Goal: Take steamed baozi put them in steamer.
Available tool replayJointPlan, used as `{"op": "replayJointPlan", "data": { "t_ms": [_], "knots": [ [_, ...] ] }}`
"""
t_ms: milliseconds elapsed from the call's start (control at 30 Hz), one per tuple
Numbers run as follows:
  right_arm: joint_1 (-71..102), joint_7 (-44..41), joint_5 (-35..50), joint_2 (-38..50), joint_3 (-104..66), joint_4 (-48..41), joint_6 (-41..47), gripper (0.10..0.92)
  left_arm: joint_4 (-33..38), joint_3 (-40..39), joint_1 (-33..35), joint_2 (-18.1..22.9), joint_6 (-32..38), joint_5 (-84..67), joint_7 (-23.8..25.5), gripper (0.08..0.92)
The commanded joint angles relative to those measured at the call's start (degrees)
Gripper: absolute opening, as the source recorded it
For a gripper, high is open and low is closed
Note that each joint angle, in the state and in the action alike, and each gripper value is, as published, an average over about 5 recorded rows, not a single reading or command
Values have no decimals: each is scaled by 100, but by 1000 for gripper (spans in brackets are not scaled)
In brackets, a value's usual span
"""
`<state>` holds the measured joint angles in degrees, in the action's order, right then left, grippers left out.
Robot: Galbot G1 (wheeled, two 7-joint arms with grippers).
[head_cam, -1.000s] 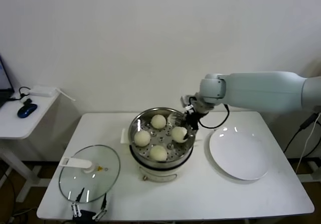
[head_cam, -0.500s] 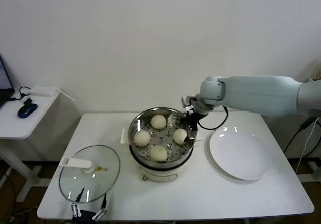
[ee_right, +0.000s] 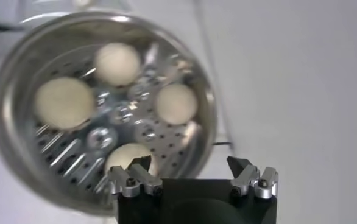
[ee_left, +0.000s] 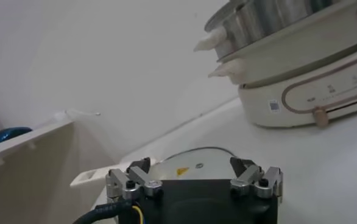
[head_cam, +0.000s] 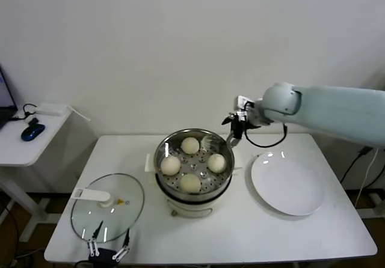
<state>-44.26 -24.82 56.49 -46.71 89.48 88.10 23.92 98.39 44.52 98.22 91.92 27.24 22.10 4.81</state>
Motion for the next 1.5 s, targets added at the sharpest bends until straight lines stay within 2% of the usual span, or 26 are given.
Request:
{"op": "replayJointPlan", "data": {
  "t_ms": [33, 133, 233, 333, 433, 567, 733, 900, 1167, 1500],
  "knots": [
    [4722, 2586, -630, 2635, -5006, 1755, 458, 823, 83, -71, 4, 9, -45, 55, 6, 823],
    [7940, 2788, -703, 2834, -8048, 2193, -160, 823, 99, -71, 15, 15, -43, 67, 6, 823],
    [10898, 2829, -975, 2435, -10799, 2444, -731, 823, 83, -73, 35, 22, -9, 114, 4, 823],
    [12629, 2704, -1688, 1628, -12208, 2513, -1312, 823, 58, -87, 63, 27, 28, 144, -3, 823],
    [13556, 2564, -2258, 648, -12858, 2562, -1891, 823, 42, -99, 81, 32, 51, 129, -11, 823],
    [14138, 2358, -2593, -524, -13197, 2594, -2552, 823, 48, -116, 85, 36, 52, 87, -18, 823],
    [14586, 2290, -3035, -1523, -13281, 2426, -3440, 823, 70, -135, 68, 42, 53, 62, -42, 823],
    [14848, 2287, -3255, -2409, -13024, 1969, -4703, 823, 50, -140, 72, 42, 72, 33, -112, 823],
    [15000, 2352, -3543, -3060, -12450, 1442, -5923, 823, 67, -135, 45, 8, 85, -30, -160, 823],
    [14956, 2200, -3798, -3214, -12295, 1410, -6086, 823, 26, -137, -67, -41, 100, -134, -208, 823]
  ]
}}
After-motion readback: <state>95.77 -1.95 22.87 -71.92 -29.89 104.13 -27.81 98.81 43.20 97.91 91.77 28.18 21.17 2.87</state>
